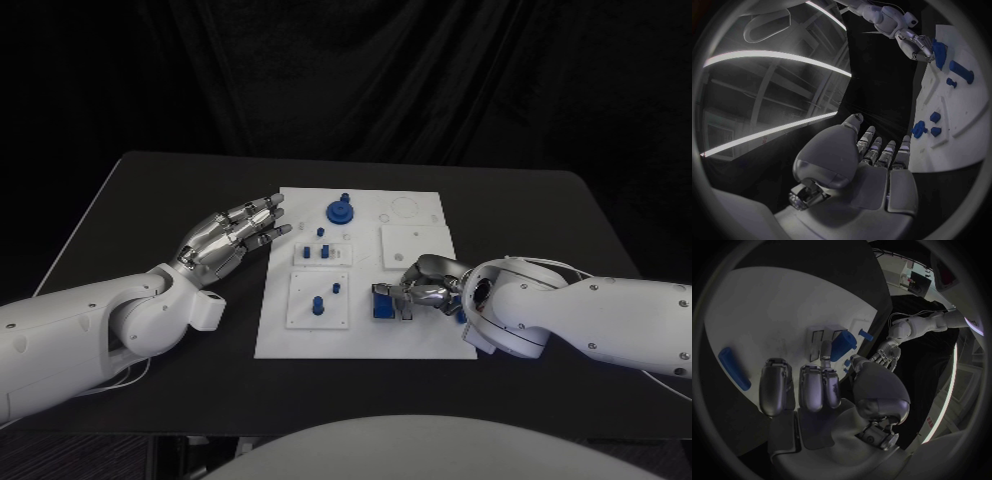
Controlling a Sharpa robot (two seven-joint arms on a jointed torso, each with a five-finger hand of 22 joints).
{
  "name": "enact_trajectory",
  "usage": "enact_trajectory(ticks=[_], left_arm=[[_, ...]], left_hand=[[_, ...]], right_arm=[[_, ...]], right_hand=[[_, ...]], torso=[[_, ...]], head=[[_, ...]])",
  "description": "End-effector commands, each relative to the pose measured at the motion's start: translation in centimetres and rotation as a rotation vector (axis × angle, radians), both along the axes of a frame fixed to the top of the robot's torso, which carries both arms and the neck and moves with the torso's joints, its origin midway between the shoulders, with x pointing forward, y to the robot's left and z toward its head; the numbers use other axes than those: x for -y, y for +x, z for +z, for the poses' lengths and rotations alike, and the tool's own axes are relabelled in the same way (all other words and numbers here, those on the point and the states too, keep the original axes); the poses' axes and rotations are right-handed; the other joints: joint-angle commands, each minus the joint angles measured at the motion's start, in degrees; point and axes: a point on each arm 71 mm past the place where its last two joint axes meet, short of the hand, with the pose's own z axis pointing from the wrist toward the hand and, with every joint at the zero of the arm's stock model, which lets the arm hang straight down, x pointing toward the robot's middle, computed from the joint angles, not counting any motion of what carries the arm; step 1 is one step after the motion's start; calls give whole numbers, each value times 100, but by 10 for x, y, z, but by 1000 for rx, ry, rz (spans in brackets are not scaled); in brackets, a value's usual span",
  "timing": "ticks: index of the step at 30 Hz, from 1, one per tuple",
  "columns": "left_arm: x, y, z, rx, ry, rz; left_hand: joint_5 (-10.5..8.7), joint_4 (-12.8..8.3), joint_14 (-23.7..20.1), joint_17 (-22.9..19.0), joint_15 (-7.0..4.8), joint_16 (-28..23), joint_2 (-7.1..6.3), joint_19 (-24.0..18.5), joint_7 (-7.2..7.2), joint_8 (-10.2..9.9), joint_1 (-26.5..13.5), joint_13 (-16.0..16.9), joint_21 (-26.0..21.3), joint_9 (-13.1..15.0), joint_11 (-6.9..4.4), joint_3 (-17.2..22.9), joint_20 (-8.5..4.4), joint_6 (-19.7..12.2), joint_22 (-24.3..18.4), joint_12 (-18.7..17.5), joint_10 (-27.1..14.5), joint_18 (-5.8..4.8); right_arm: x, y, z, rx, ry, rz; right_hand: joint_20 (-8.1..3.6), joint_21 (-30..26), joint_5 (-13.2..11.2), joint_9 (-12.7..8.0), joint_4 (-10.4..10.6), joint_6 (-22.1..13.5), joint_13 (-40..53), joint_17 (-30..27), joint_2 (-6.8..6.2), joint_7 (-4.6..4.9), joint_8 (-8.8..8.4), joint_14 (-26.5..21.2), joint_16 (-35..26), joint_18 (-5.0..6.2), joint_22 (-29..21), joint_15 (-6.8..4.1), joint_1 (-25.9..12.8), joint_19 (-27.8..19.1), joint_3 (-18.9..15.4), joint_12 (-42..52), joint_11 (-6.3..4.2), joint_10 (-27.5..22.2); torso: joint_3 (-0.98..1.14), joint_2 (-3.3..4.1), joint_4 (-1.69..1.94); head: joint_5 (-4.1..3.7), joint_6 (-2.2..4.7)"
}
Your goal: Assemble the parts on the task board
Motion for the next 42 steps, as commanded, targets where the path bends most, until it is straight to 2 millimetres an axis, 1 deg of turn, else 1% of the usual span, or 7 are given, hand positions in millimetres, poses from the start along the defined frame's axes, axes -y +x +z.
enact_trajectory(ticks=[1,3,9,17,22,30,42], left_arm=[[1,-1,2,15,-30,-5],[1,-1,1,15,-30,-6],[1,-1,1,12,-30,-7],[-1,-2,0,10,-28,-4],[-1,-2,0,9,-28,-3],[-2,-3,0,8,-27,-2],[-2,-3,0,5,-26,-2]], left_hand=[[19,-8,-12,3,39,37,12,33,17,32,-57,4,18,6,33,37,-18,-4,-8,21,8,-53],[18,-5,-13,2,39,37,12,32,19,32,-60,4,17,6,34,43,-18,-3,-10,19,6,-54],[18,-5,-13,2,39,37,12,32,19,32,-60,4,17,6,34,43,-18,-3,-10,19,6,-54],[18,-5,-13,2,39,37,12,32,19,32,-60,4,17,6,34,43,-18,-3,-10,19,6,-54],[18,-5,-13,2,39,37,12,32,19,32,-60,4,17,6,34,43,-18,-3,-10,19,6,-54],[17,-1,-13,3,41,37,12,33,23,32,-65,4,18,7,37,51,-18,3,-9,23,6,-55],[16,3,-13,3,41,39,11,35,27,34,-71,5,19,8,41,58,-18,11,-7,30,8,-56]], right_arm=[[1,1,1,10,-17,-3],[1,1,1,14,-15,-3],[2,1,4,44,10,-6],[5,-4,9,82,41,11],[7,-11,11,75,41,29],[15,-19,10,48,27,38],[16,-20,6,21,9,57]], right_hand=[[41,-45,-225,24,6,7,1506,467,-17,40,-43,402,-26,42,1155,45,-151,230,-172,15,43,588],[42,-54,-67,35,-10,9,1506,452,3,35,-53,398,-34,44,1153,40,-252,227,-288,15,50,588],[41,-56,-4,54,3,26,1506,458,82,37,-58,400,-29,44,1153,44,-329,227,-408,15,42,588],[24,-33,552,225,-88,5,1506,494,63,12,38,409,2,39,1161,26,332,240,-534,15,21,588],[0,-24,613,594,-147,-81,1506,498,-2,-35,404,408,10,38,1164,-3,747,245,-657,15,-17,588],[-64,-20,635,1308,-60,-214,1506,504,65,-138,1075,409,22,37,1166,-76,975,248,-904,15,-107,588],[-88,-23,743,1502,-124,-279,1506,490,86,-170,1221,405,16,37,1166,-100,1171,247,-934,15,-136,588]], torso=[[0,1,-3],[1,-1,-1],[4,-1,-5],[2,3,-12],[3,3,-4],[4,4,-4],[0,5,-16]], head=[[-3,-1],[-6,-1],[11,-1],[41,-1],[41,-1],[35,-1],[65,-1]])
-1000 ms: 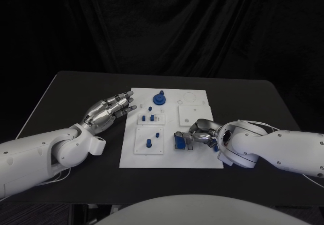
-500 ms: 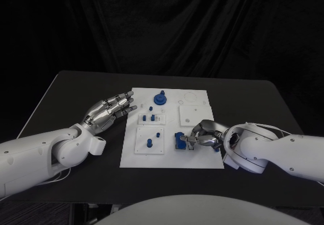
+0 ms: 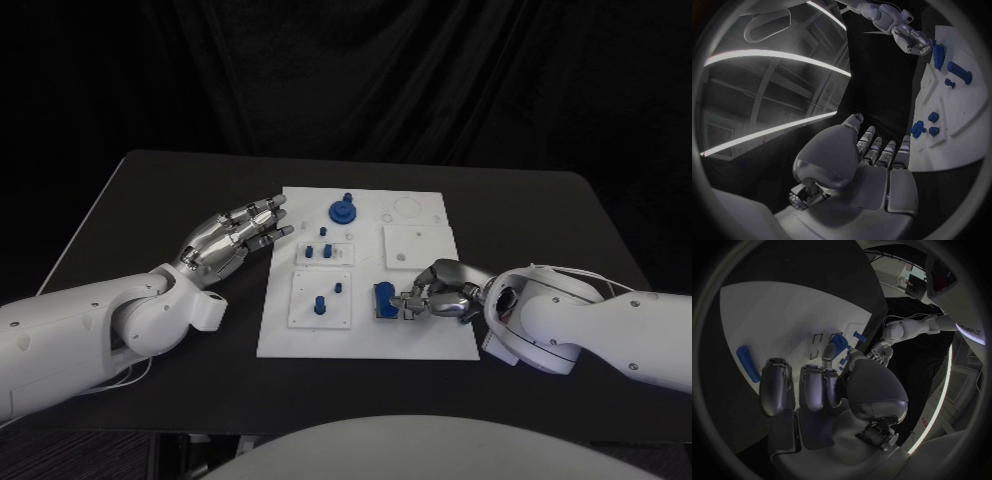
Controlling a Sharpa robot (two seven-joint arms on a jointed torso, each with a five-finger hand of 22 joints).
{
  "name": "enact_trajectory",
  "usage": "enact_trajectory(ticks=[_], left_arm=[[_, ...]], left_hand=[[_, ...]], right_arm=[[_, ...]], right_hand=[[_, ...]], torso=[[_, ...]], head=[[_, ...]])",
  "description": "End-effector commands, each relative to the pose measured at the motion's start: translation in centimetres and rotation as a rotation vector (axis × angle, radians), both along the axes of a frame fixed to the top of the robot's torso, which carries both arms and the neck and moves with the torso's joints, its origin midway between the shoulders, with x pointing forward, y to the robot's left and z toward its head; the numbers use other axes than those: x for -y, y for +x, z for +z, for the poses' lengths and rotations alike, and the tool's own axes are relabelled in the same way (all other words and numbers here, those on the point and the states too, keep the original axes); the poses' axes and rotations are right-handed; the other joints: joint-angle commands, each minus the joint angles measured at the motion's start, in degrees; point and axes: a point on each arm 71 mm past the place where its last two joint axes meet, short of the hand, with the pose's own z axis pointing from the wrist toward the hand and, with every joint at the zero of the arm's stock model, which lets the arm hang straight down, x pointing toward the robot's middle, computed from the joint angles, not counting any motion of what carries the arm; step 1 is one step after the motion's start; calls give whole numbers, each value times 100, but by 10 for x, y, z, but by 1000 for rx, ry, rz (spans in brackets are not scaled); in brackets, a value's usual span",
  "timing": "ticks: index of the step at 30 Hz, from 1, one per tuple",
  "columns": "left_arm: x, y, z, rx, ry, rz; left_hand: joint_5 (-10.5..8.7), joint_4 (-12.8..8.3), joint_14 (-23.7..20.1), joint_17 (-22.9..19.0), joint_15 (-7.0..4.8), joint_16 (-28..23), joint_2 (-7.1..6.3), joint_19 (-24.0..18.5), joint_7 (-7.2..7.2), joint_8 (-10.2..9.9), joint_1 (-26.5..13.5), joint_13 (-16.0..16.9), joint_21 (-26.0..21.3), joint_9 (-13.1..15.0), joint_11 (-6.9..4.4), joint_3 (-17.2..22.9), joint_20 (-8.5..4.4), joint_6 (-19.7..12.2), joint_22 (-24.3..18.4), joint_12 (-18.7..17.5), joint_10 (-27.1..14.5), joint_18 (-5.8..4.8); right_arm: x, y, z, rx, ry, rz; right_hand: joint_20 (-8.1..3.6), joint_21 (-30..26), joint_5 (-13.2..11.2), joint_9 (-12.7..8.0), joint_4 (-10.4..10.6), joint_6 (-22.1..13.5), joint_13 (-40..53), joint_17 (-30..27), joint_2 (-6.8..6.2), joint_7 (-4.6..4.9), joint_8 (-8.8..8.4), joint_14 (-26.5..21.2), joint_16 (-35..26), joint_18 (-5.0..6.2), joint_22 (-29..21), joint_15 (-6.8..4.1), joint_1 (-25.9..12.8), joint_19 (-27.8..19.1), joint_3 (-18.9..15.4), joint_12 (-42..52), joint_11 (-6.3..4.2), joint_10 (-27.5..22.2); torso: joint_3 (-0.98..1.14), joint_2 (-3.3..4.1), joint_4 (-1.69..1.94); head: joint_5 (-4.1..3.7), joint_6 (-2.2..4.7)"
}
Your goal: Assemble the parts on the task board
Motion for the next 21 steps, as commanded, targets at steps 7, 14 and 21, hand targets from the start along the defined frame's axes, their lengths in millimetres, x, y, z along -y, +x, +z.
enact_trajectory(ticks=[7,14,21], left_arm=[[1,-1,1,11,-25,-4],[1,-2,1,9,-26,-7],[2,-2,1,7,-27,-10]], left_hand=[[16,9,-13,3,41,39,3,35,27,35,-64,6,19,8,41,34,-18,13,-3,31,9,-56],[16,12,-12,3,40,40,3,34,30,37,-67,7,18,10,44,37,-18,23,-5,38,12,-57],[15,18,-12,4,38,41,4,34,38,41,-74,8,18,12,53,47,-18,36,-8,46,16,-57]], right_arm=[[-2,-1,-5,-18,-18,27],[-3,3,-7,-13,-22,25],[-4,7,-9,-8,-29,17]], right_hand=[[-62,-1,68,124,-199,-75,1509,486,9,-20,86,399,14,37,1161,-57,372,245,7,16,-67,606],[-67,1,35,158,-281,-78,1509,488,39,-29,97,400,16,36,1162,-62,521,246,34,16,-74,606],[-78,2,-237,202,-417,-78,1509,493,145,-43,105,401,21,36,1163,-74,781,247,100,16,-88,606]], torso=[[1,2,16],[1,5,12],[1,3,10]], head=[[-12,-1],[-3,-1],[14,-1]])
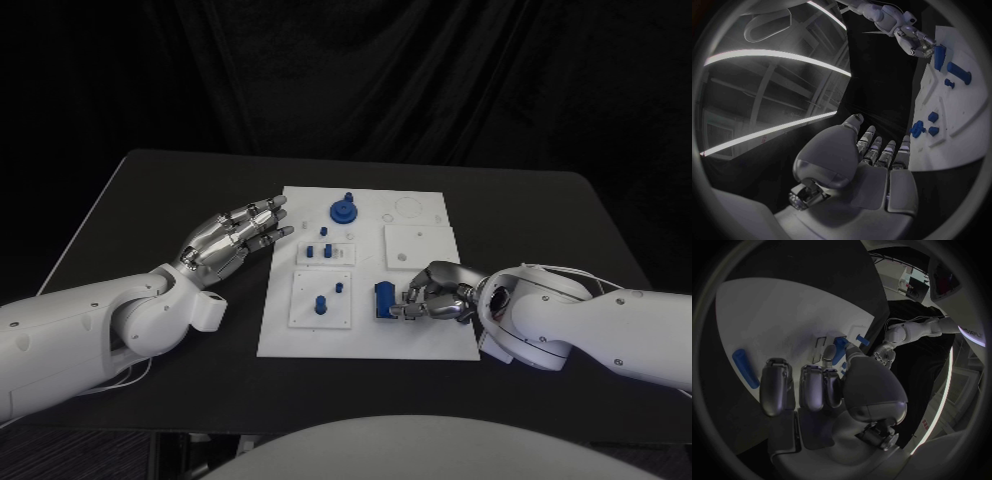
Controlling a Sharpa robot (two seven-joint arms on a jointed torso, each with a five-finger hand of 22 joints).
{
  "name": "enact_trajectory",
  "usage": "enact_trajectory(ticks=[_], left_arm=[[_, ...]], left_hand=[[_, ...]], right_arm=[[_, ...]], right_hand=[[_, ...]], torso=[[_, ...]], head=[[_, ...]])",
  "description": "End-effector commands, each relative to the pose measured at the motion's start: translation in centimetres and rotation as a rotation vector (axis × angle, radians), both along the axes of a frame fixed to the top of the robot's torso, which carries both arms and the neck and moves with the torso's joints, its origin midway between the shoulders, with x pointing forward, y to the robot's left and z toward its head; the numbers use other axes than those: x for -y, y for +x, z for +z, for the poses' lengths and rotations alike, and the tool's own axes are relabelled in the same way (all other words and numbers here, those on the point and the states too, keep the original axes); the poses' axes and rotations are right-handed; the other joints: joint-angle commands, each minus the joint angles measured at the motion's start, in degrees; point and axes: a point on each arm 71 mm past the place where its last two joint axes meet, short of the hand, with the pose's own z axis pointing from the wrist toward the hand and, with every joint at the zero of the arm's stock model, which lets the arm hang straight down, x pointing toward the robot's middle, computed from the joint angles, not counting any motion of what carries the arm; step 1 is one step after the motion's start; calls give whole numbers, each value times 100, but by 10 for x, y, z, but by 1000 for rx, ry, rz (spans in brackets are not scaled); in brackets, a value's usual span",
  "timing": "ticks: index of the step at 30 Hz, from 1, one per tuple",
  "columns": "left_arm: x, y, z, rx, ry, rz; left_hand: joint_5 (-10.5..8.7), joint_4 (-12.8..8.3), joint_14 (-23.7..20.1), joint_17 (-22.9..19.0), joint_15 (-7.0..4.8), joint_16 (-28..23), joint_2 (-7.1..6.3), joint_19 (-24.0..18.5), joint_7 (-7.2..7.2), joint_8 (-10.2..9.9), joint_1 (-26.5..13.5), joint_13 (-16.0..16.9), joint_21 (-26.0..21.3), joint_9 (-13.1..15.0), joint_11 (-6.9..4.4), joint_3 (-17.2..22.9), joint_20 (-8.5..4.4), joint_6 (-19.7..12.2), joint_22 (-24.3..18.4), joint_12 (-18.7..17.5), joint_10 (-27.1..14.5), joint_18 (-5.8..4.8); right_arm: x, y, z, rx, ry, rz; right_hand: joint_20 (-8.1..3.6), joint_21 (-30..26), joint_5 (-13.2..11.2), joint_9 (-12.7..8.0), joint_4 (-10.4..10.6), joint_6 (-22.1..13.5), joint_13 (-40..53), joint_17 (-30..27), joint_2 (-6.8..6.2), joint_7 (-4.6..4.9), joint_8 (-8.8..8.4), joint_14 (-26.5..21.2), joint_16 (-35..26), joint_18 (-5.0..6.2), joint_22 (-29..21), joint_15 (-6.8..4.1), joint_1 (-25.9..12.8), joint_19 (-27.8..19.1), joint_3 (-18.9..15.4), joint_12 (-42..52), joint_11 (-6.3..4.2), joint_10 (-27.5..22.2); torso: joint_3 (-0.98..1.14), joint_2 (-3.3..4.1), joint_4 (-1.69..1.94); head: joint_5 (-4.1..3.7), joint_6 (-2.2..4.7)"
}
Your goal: Assemble the parts on the task board
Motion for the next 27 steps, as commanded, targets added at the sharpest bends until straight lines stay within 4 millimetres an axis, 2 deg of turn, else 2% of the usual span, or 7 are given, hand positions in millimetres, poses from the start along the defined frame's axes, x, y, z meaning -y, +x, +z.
enact_trajectory(ticks=[1,7,9,10,12,20,27], left_arm=[[2,-1,1,8,-25,-9],[1,-1,1,7,-24,-9],[1,-1,1,7,-24,-9],[1,-1,1,6,-24,-9],[1,-1,1,6,-25,-10],[2,-1,1,5,-26,-12],[1,-1,0,5,-25,-11]], left_hand=[[15,-5,-12,4,38,17,-13,34,17,18,-57,8,18,5,30,25,-18,16,-8,6,-7,-57],[16,2,-13,3,34,18,-11,36,26,23,-64,10,19,7,42,38,-19,31,-7,17,0,-58],[16,2,-13,3,34,18,-11,36,26,23,-64,10,19,7,42,38,-19,31,-7,17,0,-58],[16,2,-13,3,34,18,-11,36,26,23,-64,10,19,7,42,38,-19,31,-7,17,0,-58],[16,2,-13,3,34,18,-11,36,26,23,-64,10,19,7,42,38,-19,31,-7,17,0,-58],[20,7,-11,4,30,20,-8,37,34,27,-68,12,19,9,54,53,-19,43,-9,29,7,-58],[24,7,-8,5,29,23,-7,38,38,29,-67,12,20,10,60,63,-20,50,-8,32,9,-58]], right_arm=[[1,1,-1,4,-10,-2],[0,3,-3,-3,-18,2],[-1,3,-4,-8,-24,10],[-1,3,-4,-10,-28,15],[-2,2,-4,-12,-34,24],[-2,1,-4,-6,-44,46],[5,-4,2,14,-27,35]], right_hand=[[-45,1,-109,15,-67,-39,1509,492,33,-4,21,422,21,36,1163,-54,144,253,17,16,-48,606],[-50,5,-239,36,-151,-38,1509,489,56,-9,23,421,21,35,1165,-58,281,255,36,16,-54,606],[-54,3,-624,50,-256,-42,1509,488,61,-11,16,421,21,35,1164,-64,434,254,72,16,-57,606],[-54,6,-827,56,-326,-48,1509,486,22,-8,9,421,21,34,1165,-62,510,256,88,16,-53,606],[-51,0,-891,60,-353,-48,1509,479,-30,-2,7,419,18,35,1163,-59,524,254,71,16,-48,606],[-21,-11,-1392,100,-374,-69,1509,457,-342,53,13,414,8,36,1160,-20,409,250,-135,16,-1,606],[-10,-21,-1429,127,-237,-80,1509,448,-518,60,26,412,4,38,1157,-11,198,247,-309,16,8,606]], torso=[[0,-7,0],[0,-5,-14],[-1,-13,-3],[-2,-12,6],[3,-3,22],[2,-15,5],[7,-18,-14]], head=[[21,-1],[29,-1],[17,-1],[1,-1],[-27,-1],[-26,-1],[1,-1]])
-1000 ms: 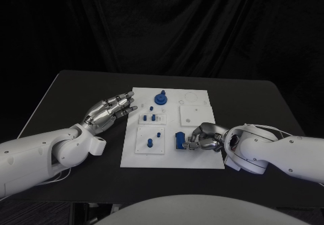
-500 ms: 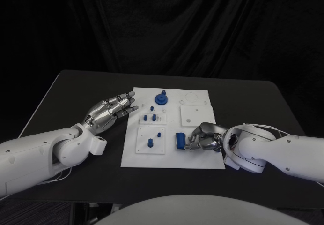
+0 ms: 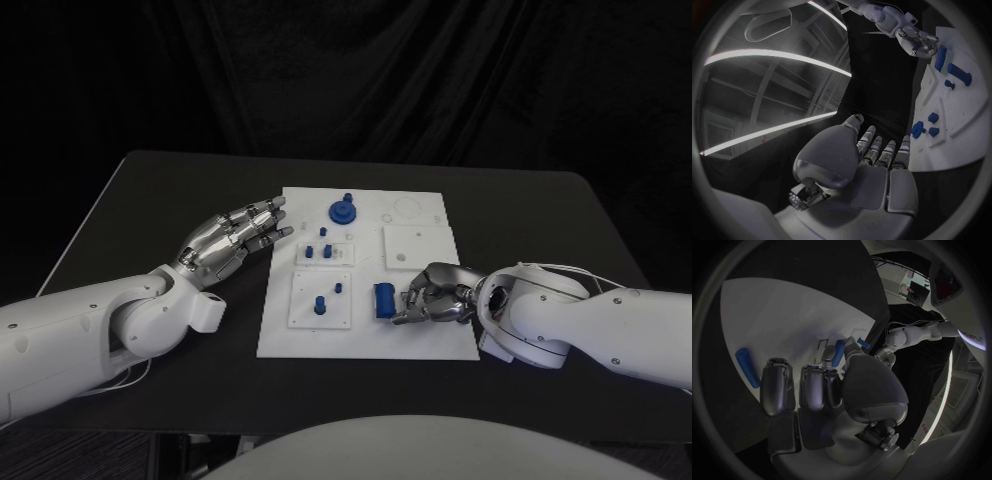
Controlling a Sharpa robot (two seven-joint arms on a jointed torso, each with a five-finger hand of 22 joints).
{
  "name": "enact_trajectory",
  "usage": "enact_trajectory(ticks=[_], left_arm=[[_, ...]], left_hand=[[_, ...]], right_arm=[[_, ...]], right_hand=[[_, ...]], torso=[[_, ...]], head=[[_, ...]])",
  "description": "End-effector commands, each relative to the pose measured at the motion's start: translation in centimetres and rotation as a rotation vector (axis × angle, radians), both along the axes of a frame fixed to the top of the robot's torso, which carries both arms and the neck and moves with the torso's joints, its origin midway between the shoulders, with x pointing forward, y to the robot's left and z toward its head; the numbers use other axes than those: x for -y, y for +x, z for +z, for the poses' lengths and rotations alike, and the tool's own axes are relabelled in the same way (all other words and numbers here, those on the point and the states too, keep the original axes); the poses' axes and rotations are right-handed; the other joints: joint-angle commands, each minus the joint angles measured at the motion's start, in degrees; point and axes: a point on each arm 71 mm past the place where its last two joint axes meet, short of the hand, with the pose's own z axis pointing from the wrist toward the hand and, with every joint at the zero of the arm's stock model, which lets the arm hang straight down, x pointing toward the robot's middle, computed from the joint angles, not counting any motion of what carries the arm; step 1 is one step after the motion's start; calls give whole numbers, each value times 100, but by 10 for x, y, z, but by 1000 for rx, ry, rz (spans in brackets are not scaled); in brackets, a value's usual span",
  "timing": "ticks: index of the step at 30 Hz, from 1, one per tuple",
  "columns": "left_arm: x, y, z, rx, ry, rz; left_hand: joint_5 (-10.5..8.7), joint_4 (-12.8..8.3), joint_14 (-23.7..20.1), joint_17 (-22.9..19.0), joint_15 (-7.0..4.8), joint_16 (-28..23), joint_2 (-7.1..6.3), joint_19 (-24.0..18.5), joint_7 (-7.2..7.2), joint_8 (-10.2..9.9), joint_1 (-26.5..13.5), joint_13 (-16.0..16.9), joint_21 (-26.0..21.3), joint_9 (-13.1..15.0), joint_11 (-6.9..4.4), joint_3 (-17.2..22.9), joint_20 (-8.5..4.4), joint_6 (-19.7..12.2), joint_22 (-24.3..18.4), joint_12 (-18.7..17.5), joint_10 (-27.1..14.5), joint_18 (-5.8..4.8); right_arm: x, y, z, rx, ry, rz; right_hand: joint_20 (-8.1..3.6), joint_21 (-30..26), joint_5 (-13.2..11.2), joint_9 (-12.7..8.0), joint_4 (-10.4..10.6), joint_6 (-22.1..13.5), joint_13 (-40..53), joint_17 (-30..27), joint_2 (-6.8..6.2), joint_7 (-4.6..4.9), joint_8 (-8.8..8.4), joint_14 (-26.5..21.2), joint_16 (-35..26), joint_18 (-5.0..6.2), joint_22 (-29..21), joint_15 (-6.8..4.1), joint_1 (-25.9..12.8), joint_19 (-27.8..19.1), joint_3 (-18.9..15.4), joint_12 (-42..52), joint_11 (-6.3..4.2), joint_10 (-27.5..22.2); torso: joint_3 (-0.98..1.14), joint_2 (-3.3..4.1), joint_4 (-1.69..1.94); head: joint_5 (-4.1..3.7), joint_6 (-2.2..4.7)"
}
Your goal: Assemble the parts on the task board
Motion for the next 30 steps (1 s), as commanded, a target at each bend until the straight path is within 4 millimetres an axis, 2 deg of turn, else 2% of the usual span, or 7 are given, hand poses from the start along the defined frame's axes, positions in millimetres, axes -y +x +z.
enact_trajectory(ticks=[1,4,6,8,17,22,30], left_arm=[[1,-1,1,7,-22,-5],[0,-1,1,7,-20,-3],[-1,-1,1,7,-19,-1],[-1,-2,1,7,-17,1],[0,-2,1,6,-14,4],[0,-2,1,5,-12,3],[1,0,0,4,-14,-1]], left_hand=[[24,-16,-8,5,28,23,-6,38,15,29,-67,7,20,10,39,40,-19,27,-8,32,-11,-57],[24,-16,-8,5,28,23,-6,38,15,29,-67,7,20,10,39,40,-19,27,-8,32,-11,-57],[27,-17,-4,7,28,26,-7,40,17,31,-67,9,21,12,42,45,-20,35,-5,40,-8,-57],[27,-18,-3,7,27,27,-9,42,18,33,-66,9,22,12,44,48,-20,41,-3,45,-5,-57],[32,-22,11,12,25,39,-26,50,25,42,-67,13,26,17,53,68,-20,70,3,71,12,-54],[35,-24,10,11,25,38,-29,50,26,43,-66,15,26,17,56,74,-20,69,1,82,18,-53],[39,-25,8,11,24,38,-30,48,26,43,-66,14,26,16,58,79,-20,67,-5,79,18,-53]], right_arm=[[3,-4,4,21,5,0],[11,-8,10,35,12,-21],[20,-7,19,53,5,-38],[27,-5,27,65,-10,-51],[62,5,51,158,-120,-134],[76,10,52,198,-218,-159],[82,12,47,213,-315,-155]], right_hand=[[16,-23,-19,6,5,-31,1510,442,-28,9,25,416,0,39,1158,25,-33,260,-48,16,28,586],[19,-29,-6,-18,38,-83,1510,436,-17,17,-24,415,-2,41,1156,28,-44,258,-59,16,33,586],[47,-48,131,-220,96,-189,1510,415,84,78,-280,412,-13,43,1151,67,10,253,-49,16,79,586],[65,-62,237,-331,150,-186,1510,394,129,100,-388,407,-24,46,1147,83,-10,248,-63,16,103,586],[146,-88,1762,-1215,341,-92,1510,328,330,211,-1122,394,-59,51,1141,166,211,233,0,16,201,586],[162,-96,1882,-1367,449,-46,1510,319,315,232,-1215,392,-65,53,1139,183,187,230,-13,16,220,586],[163,-90,2027,-1433,541,65,1510,325,299,206,-1189,394,-61,53,1141,175,218,234,-6,16,203,586]], torso=[[3,-4,-15],[3,-3,-13],[1,-1,-9],[2,0,-5],[-14,-9,14],[-28,-12,8],[-16,1,5]], head=[[17,-1],[14,-1],[-6,-1],[-29,-1],[-133,-1],[-144,-1],[-216,-1]])
